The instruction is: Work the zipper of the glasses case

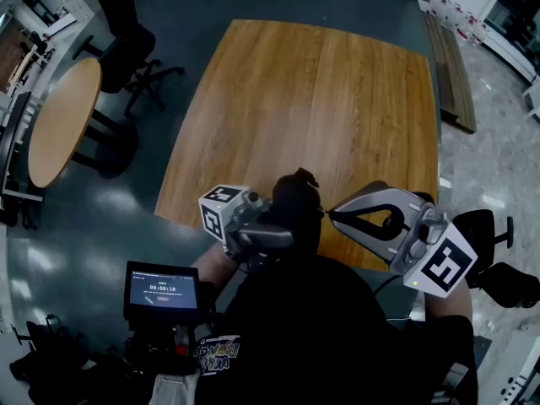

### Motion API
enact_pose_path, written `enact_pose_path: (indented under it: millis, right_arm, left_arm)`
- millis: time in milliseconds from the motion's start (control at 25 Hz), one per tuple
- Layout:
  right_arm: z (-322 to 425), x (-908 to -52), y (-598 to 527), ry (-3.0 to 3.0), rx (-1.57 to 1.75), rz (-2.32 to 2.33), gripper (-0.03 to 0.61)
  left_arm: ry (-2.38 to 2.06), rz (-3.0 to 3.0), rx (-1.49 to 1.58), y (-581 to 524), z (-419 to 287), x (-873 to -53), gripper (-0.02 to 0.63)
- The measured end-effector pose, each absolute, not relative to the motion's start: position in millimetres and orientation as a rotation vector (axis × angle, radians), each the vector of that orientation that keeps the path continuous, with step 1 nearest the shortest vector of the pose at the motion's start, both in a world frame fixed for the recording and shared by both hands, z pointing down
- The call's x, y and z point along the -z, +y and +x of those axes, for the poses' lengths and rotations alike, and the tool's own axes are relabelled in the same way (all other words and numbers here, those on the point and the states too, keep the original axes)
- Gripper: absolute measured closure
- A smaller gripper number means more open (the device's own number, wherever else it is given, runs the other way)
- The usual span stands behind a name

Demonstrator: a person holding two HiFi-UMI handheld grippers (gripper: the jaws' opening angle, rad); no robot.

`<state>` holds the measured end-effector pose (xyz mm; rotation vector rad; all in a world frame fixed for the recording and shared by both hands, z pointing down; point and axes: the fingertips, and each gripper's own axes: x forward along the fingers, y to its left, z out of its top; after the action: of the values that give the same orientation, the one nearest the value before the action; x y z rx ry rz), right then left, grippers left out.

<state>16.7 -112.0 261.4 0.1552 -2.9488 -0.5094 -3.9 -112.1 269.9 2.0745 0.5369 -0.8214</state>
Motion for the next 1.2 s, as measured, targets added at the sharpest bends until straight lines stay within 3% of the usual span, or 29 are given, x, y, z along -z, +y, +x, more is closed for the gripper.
enact_pose_path:
  millis: [280, 520, 1200]
  right_arm:
    - [8.1, -272.5, -107.9, -2.744, 0.786, 0.213, 0.574]
    - [8.6, -262.0, -126.6, -2.958, 0.615, 0.38, 0.572]
    - [2.2, -275.3, -130.4, -2.89, 0.668, 0.322, 0.575]
  left_arm:
    - [0.496, 2.07, 0.84, -118.3, -8.4, -274.6, 0.359]
    - [0.502, 1.996, 0.891, -129.6, -8.7, -268.9, 0.359]
    - [0.393, 2.064, 0.847, -134.0, -7.7, -280.9, 0.359]
